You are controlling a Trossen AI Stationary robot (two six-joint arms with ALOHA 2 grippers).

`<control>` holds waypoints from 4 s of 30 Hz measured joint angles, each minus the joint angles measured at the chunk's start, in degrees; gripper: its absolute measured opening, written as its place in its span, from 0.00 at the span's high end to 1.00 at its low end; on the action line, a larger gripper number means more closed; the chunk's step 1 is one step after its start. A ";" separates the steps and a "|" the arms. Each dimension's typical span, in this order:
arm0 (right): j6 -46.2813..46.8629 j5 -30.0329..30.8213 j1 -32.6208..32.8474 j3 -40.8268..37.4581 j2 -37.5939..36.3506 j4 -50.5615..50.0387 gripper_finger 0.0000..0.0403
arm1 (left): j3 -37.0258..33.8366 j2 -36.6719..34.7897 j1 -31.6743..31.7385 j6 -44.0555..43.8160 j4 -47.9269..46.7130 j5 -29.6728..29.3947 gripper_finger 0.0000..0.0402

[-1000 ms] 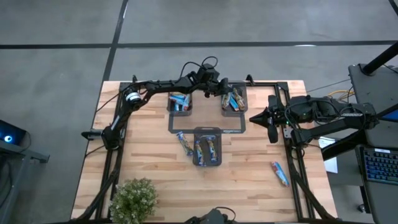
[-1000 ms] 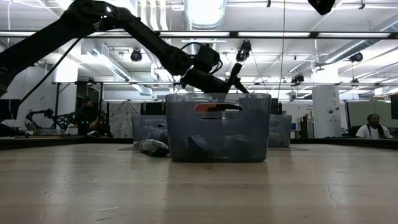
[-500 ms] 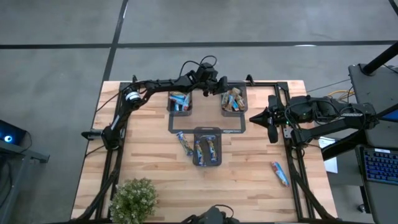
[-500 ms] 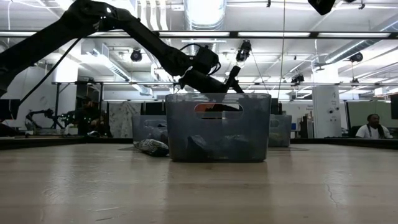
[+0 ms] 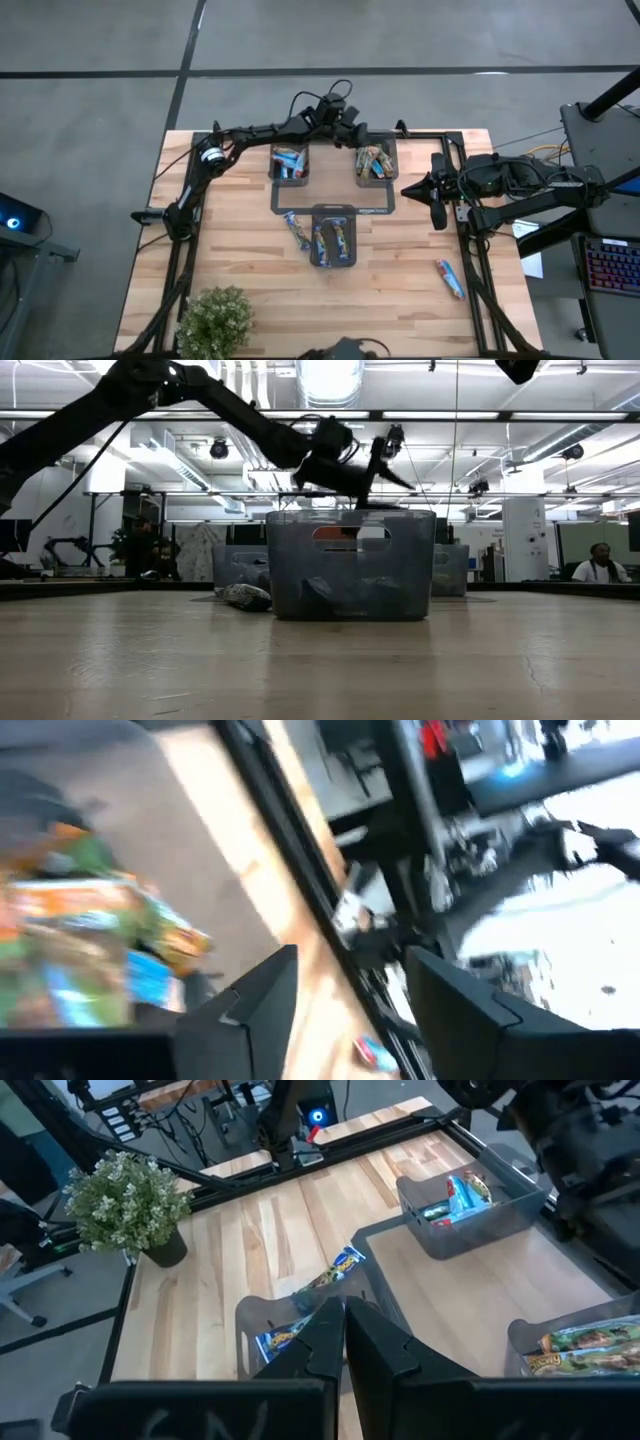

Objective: Pick and place Granola Bars by type
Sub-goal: Put the red granola bar into the left black bin

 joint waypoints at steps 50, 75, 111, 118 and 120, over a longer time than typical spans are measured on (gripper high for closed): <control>0.57 -0.07 0.00 -1.92 0.02 0.50 0.98 | -47.93 -57.31 -24.27 15.63 -17.96 -9.07 0.91; 4.94 -0.07 0.00 -1.94 0.09 0.37 0.98 | -44.67 -59.30 -31.92 42.51 -13.06 -13.32 1.00; 11.20 -0.61 0.04 -2.01 6.92 0.48 0.98 | -44.08 -59.12 -31.59 58.99 -32.68 -20.49 0.46; 11.71 -0.61 0.06 -2.01 7.25 0.58 0.98 | -44.10 -59.12 -31.50 67.22 -38.26 -29.10 0.46; 12.26 -0.60 0.07 -2.01 7.28 0.62 0.98 | -44.10 -58.82 -31.42 68.48 -39.56 -29.20 0.46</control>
